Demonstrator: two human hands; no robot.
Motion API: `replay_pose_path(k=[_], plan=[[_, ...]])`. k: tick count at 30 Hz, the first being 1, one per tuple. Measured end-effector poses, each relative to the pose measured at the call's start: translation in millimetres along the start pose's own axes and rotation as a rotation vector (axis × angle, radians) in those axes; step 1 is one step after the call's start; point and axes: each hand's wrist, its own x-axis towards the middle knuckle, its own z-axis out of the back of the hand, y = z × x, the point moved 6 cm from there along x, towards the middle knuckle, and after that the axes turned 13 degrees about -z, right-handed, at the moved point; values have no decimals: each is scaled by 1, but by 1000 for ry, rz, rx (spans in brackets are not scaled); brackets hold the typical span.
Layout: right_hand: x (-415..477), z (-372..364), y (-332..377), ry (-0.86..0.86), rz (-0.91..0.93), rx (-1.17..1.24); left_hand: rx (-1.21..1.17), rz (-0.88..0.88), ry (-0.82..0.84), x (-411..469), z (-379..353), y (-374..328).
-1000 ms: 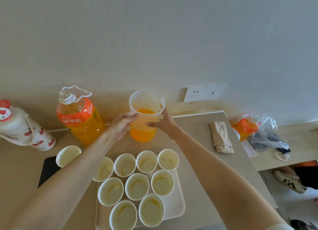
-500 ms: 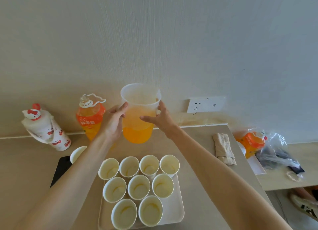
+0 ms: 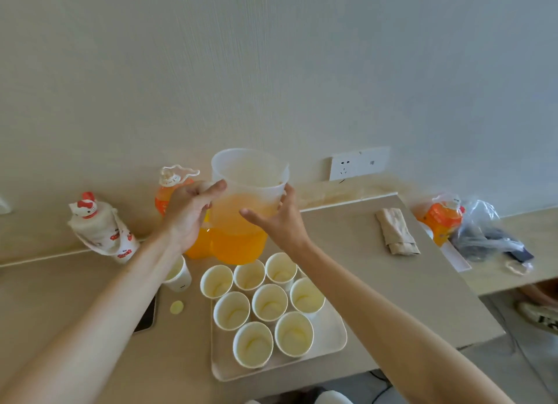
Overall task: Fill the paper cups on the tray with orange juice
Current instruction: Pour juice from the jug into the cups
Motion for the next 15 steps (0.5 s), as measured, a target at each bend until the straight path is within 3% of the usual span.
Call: replay_pose_path(k=[7,15], plan=[[-42,-8,-27,-73,-78,119,181,23,147,-21,6,-3],[-65,-17,-51,-102,-121,224,285,76,186,-36,11,5]])
